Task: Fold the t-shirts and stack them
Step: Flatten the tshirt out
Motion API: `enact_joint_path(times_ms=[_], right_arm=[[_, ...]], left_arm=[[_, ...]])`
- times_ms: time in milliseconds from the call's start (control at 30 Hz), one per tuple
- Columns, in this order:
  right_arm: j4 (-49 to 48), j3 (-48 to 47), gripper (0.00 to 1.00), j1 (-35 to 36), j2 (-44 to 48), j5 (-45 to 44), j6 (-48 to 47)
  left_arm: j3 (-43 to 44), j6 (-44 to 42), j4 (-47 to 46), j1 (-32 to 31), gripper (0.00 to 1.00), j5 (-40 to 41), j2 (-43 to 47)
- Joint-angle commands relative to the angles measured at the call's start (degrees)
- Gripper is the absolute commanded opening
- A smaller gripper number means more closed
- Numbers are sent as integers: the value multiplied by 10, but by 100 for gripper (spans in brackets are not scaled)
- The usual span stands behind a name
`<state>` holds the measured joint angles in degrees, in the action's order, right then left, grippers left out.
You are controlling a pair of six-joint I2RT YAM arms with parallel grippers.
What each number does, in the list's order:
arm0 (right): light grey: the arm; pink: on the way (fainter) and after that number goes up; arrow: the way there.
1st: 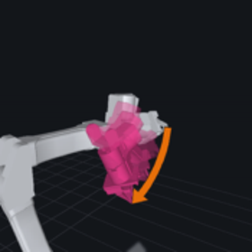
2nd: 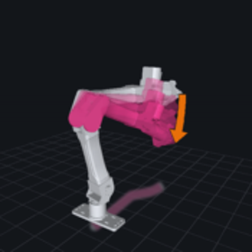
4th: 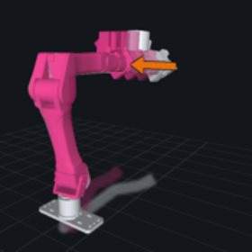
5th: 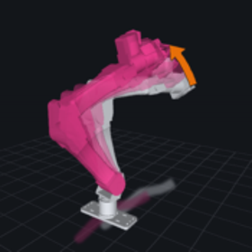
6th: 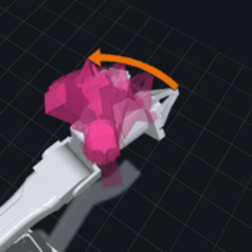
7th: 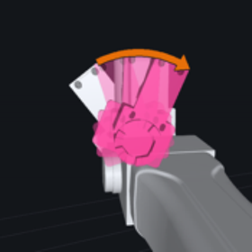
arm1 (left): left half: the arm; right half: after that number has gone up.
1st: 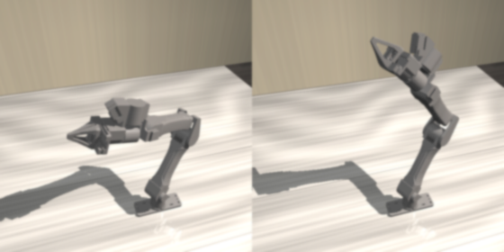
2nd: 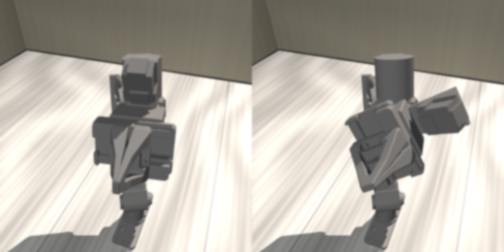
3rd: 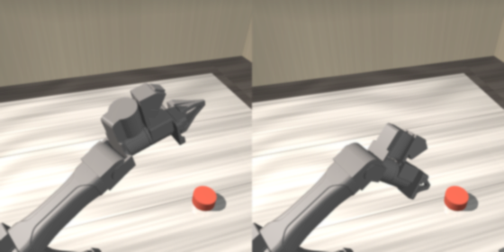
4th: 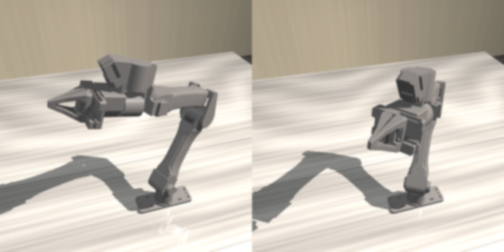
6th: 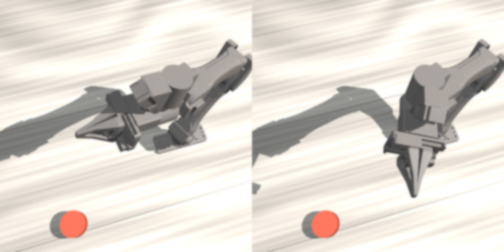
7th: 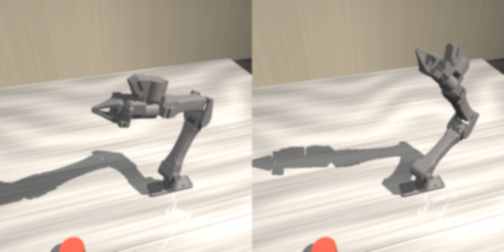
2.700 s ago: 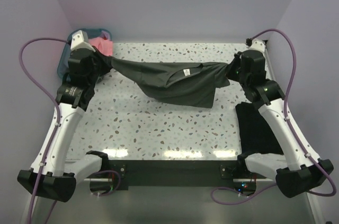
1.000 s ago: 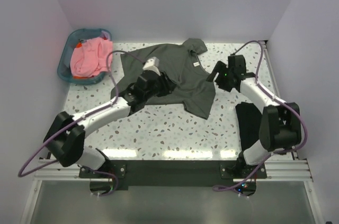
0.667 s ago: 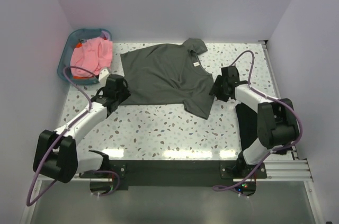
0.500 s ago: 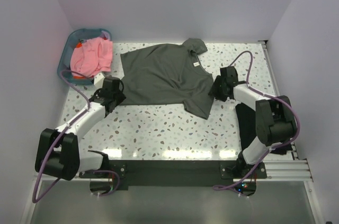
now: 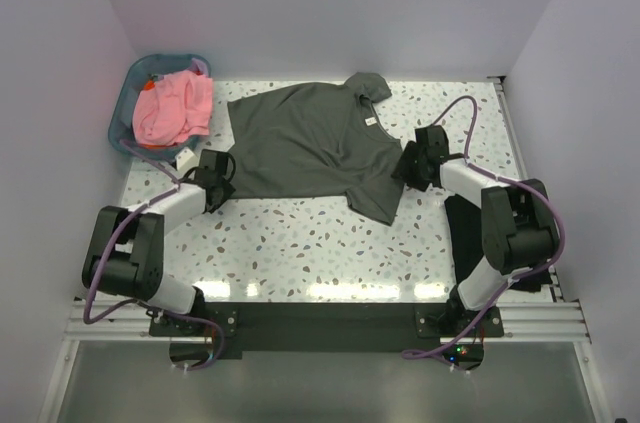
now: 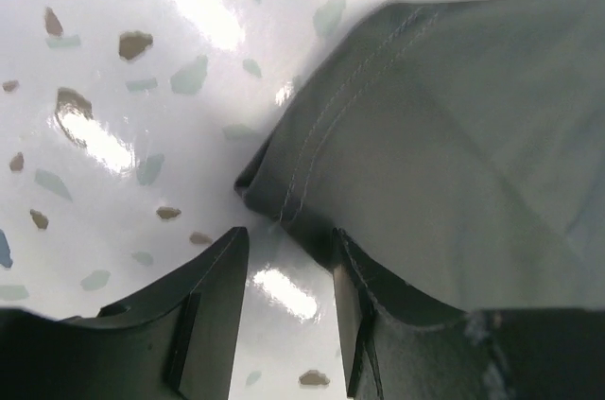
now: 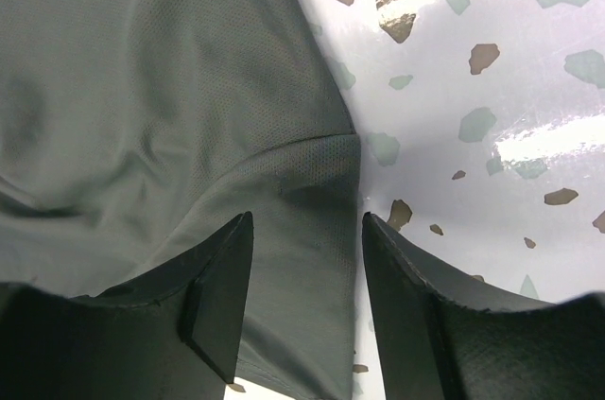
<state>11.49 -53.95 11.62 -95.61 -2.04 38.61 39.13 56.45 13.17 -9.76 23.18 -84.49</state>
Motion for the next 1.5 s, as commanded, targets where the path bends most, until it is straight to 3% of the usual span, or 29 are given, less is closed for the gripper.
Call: enact_joint_path(times_ms=[0,167,467,667,800,833,933,1033,1233,1467], right_arm=[[-23,-10,54,1,0,-15,1],[-20,-17,56,-1,-8,-32,0],[-15,-59,56,-8,-48,-55,5],[-17,-77,55,-8,-80,-67,7],[-23,-63,39,-7,-81,-64,10],[-22,-55,29,-7,-78,-63,11],[-18,-39,11,-8,-61,-53,14],[-9,-27,0,-8,-22,-54,14],[30,-15,0,-9,102,-52,10],[108,-29,0,-10,295,-49,0]], left_arm=[[16,24,-31,5,46,35,-20],[5,26,-37,5,43,41,-28],[-11,18,-59,6,10,33,-31],[-10,9,-67,6,0,19,-31],[-7,5,-68,6,0,9,-22],[-6,4,-67,6,0,6,-19],[-6,2,-63,6,0,-1,0],[-5,-8,-56,6,0,-11,31],[-6,-40,-12,6,0,-5,134],[20,-92,79,6,0,2,341]])
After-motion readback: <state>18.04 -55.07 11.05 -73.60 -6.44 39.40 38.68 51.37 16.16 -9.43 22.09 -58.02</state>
